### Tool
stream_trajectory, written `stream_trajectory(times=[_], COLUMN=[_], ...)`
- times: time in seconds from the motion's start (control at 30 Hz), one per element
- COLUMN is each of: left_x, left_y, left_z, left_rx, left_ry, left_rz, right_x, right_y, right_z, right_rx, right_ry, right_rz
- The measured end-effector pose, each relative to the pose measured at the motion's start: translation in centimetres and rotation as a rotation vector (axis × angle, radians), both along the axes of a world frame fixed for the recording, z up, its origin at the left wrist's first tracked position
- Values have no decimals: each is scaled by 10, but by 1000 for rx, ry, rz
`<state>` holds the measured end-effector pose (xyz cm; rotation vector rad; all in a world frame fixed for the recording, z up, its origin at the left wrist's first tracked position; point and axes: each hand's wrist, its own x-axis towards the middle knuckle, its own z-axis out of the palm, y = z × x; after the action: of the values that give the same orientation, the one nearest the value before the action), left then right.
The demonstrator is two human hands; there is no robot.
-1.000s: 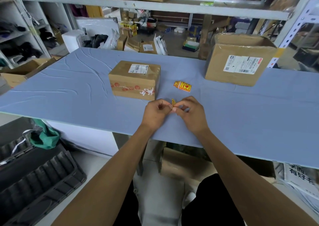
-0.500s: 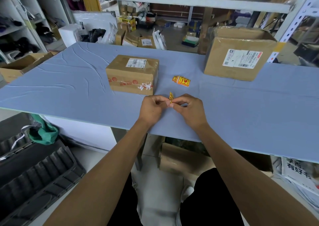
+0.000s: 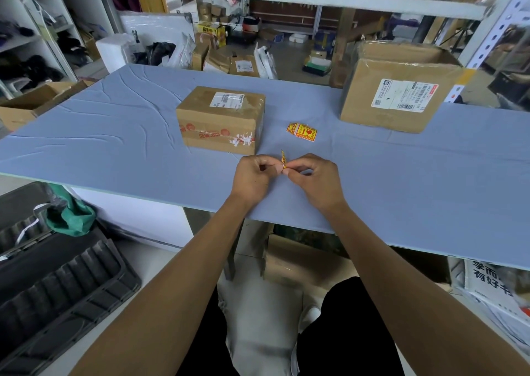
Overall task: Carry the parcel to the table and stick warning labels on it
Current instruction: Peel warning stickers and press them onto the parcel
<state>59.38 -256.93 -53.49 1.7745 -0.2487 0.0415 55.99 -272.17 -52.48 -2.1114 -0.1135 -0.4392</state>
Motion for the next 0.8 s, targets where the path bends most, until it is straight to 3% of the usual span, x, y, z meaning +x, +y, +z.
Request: stream_trajectory(times=[0.8], left_x=[-2], left_y=[0], left_z=[2], left_rx=[24], left_ry=[4], left_rz=[3], right_x=[-3], right_y=[1], right_z=[3], right_rx=[-49], right_ry=[-15], right_rz=[-6])
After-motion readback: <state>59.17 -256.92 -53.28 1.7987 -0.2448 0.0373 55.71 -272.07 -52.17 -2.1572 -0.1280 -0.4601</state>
